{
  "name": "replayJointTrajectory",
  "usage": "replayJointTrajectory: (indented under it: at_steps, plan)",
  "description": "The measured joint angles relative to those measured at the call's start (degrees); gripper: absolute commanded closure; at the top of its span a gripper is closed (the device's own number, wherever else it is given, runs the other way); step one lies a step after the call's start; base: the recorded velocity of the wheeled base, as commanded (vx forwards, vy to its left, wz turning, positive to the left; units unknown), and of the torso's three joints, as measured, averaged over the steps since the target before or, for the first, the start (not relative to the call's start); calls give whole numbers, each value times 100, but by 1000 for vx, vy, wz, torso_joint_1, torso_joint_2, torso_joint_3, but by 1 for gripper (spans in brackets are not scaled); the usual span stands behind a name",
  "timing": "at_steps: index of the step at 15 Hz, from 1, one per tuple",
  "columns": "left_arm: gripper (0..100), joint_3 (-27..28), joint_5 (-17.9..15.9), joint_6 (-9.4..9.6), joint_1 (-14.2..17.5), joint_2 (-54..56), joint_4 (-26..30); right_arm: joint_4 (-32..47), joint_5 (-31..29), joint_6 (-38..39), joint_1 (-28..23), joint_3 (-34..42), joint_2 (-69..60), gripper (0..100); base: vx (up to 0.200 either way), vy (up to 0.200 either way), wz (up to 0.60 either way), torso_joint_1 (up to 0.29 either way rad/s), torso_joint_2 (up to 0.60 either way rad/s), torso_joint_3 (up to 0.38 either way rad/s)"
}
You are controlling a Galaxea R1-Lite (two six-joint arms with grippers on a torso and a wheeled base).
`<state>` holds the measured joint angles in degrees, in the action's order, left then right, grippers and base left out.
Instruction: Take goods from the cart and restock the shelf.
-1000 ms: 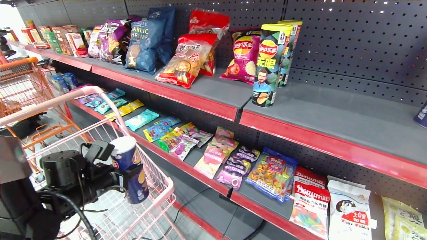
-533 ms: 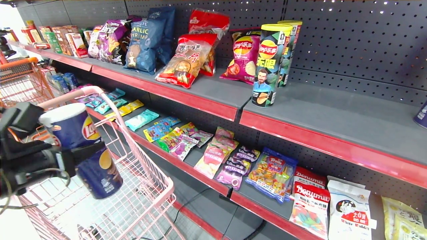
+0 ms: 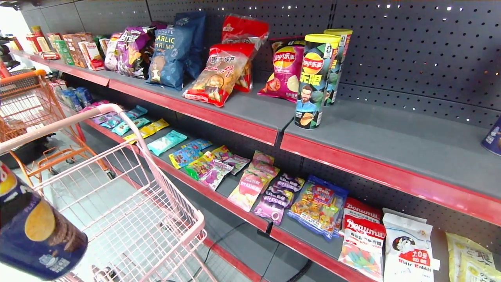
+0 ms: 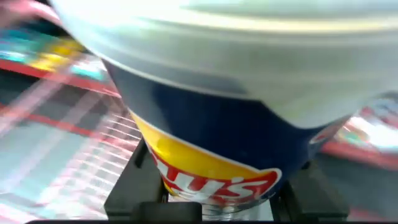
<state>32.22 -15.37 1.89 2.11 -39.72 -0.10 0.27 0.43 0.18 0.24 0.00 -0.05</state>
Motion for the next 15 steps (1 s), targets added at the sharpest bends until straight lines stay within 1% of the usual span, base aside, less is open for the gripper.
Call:
replayJointTrajectory:
  at_steps: [1,7,9,11,12,15]
  plan:
    - [100,-108,144,-9,-13,67,-160,-2,0,-2,0,-2,0,0,0,0,0,183,-491,-315]
    - [100,-563,213,18,-18,549,-193,0,0,0,-2,-5,0,0,0,0,0,229,-576,-347]
    - [100,-697,427,21,-16,730,-193,-2,0,0,-2,-5,0,0,0,0,0,193,-491,-286]
    - [100,-720,820,0,-16,800,-200,-2,0,6,-4,-5,0,0,0,0,0,183,-408,-234]
    - [100,-734,891,-1,-16,813,-200,2,0,9,-4,-5,0,0,0,0,0,178,-388,-217]
    - [100,-761,913,10,-16,844,-193,0,0,4,-4,-5,0,0,0,0,0,168,-377,-212]
